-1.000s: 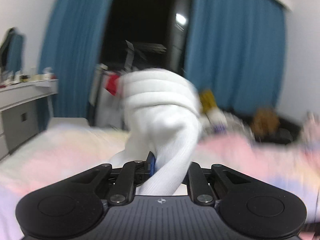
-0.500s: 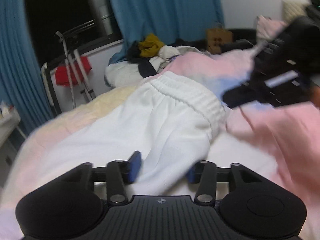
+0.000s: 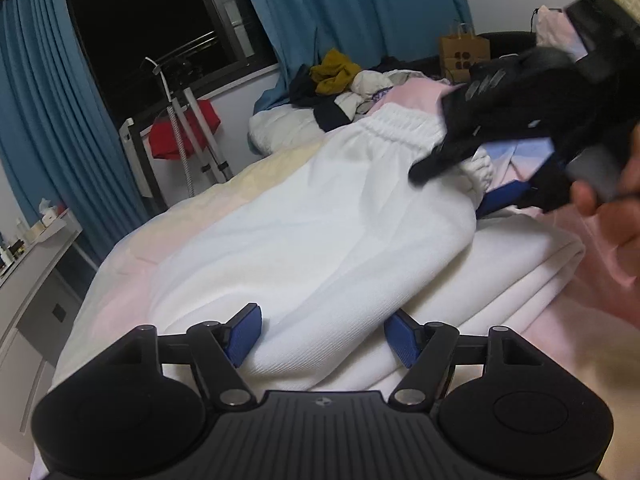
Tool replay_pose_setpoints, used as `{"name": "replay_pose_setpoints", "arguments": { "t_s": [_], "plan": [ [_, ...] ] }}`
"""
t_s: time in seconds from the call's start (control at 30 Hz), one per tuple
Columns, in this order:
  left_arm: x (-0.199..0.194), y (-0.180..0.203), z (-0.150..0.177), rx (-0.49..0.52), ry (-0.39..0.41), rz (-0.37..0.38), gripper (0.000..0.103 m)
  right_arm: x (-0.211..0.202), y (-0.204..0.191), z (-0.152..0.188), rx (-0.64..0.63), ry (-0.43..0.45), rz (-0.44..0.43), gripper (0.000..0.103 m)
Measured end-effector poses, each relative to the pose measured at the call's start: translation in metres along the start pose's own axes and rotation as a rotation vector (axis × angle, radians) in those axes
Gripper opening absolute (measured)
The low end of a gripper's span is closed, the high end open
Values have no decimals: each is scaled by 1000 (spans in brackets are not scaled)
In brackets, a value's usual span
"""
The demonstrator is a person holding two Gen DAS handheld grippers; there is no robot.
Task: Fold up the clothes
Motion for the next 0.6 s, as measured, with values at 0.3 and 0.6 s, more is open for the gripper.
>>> {"name": "replay_pose_setpoints", "arguments": {
  "t_s": [0.3,0.6],
  "plan": [
    [-27,-26,-12,-123,137,102,70,-34,-11,1,24,114,76,33],
    [-48,-59,-13,-297,201,191,70,-26,25,8,29,100,161,31]
  ]
}}
Point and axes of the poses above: each gripper's, at about its wrist camera, not at the fingertips, and x roughly the way its jaws point, y to its right, z to its underside, the point moved 2 cm from there along x, roughly the way its jaws point, and after that the axes turned 12 degrees about z, right-handed, at the moved point
